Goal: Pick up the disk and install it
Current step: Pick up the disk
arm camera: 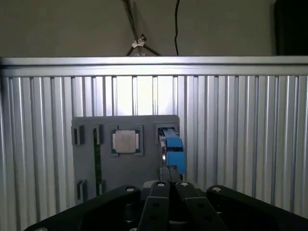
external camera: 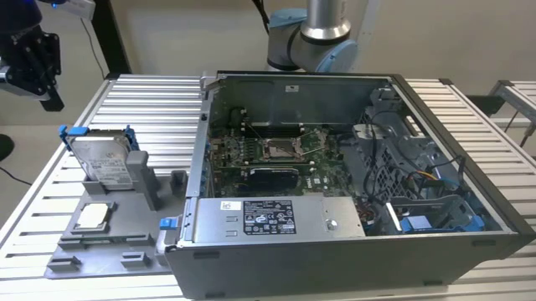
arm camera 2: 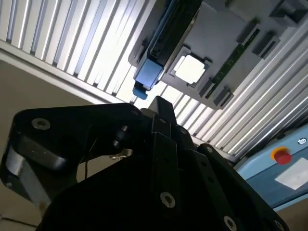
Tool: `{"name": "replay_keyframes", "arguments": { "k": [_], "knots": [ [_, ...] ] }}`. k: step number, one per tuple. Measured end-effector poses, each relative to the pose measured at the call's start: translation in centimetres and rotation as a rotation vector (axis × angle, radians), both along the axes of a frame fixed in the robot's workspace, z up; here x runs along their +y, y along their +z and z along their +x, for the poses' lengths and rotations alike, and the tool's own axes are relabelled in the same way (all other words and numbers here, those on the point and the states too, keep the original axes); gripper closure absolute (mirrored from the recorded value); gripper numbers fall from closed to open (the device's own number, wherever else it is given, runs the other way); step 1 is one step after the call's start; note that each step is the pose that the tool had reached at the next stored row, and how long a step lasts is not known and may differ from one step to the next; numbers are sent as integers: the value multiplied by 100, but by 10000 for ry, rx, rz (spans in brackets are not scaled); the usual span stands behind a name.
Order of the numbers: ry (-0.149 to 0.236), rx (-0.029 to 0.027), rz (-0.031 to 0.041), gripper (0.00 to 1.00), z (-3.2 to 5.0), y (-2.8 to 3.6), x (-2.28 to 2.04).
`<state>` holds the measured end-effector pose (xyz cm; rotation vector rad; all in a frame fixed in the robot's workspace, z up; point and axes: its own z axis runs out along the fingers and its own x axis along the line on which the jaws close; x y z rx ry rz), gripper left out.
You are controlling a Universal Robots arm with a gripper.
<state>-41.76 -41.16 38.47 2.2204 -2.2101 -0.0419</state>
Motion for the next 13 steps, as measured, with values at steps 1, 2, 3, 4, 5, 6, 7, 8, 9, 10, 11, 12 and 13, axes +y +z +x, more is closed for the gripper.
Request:
{"name": "replay_keyframes", "arguments": {
  "k": [1, 2, 3, 4, 5, 6, 7, 8, 9, 10, 11, 12, 13],
  "knots": [
    [179, -19, -9, 100, 0, -3, 0],
    [359, -40, -21, 100, 0, -5, 0],
    [520, -60, -37, 100, 0, -9, 1],
    [679, -69, -52, 100, 1, -13, 0],
    [850, -75, -66, 100, 0, -19, 0],
    [976, -77, -75, 100, 3, -25, 0],
    [1087, -77, -76, 100, 7, -30, 0],
    [1124, -78, -76, 100, 14, -33, 0],
    [1133, -78, -76, 100, 23, -36, 0],
    [1134, -78, -77, 100, 34, -38, 0],
    [1134, -77, -77, 100, 46, -40, 1],
    [1129, -78, -77, 100, 56, -42, 0],
    [1112, -77, -77, 100, 65, -44, 0]
  ]
}}
